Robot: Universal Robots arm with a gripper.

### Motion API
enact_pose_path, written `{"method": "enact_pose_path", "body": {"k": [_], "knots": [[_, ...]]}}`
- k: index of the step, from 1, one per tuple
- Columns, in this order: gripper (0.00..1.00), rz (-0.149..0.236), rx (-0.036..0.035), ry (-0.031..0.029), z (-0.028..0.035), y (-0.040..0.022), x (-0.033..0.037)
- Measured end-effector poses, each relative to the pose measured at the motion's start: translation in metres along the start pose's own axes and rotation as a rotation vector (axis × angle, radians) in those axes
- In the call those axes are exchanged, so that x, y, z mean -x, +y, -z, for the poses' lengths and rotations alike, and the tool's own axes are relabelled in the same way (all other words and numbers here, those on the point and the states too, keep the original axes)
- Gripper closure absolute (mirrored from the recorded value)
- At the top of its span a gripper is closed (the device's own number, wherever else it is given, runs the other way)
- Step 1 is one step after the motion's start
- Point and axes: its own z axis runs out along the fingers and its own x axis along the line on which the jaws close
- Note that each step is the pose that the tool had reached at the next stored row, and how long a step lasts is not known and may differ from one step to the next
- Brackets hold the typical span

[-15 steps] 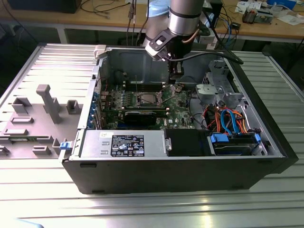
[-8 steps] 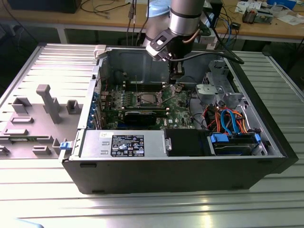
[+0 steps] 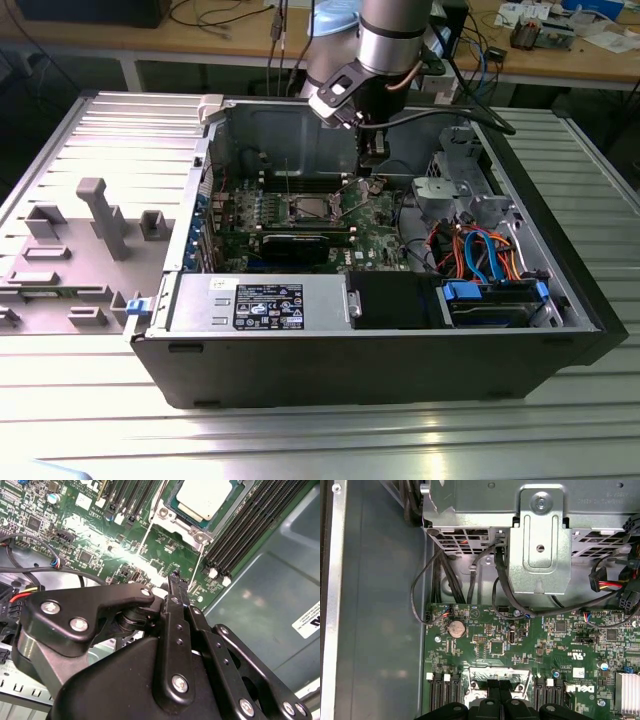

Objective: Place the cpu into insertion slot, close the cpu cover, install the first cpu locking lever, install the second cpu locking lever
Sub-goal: 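Close the cpu cover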

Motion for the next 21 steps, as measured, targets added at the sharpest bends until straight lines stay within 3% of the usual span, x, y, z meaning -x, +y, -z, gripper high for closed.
{"method": "enact_pose_path", "body": {"k": [15, 21], "knots": [[0.89, 0.000, 0.0000, 0.0000, 0.0000, 0.0046, 0.0002], [0.89, 0.000, 0.0000, 0.0000, -0.0006, 0.0119, 0.0005]]}}
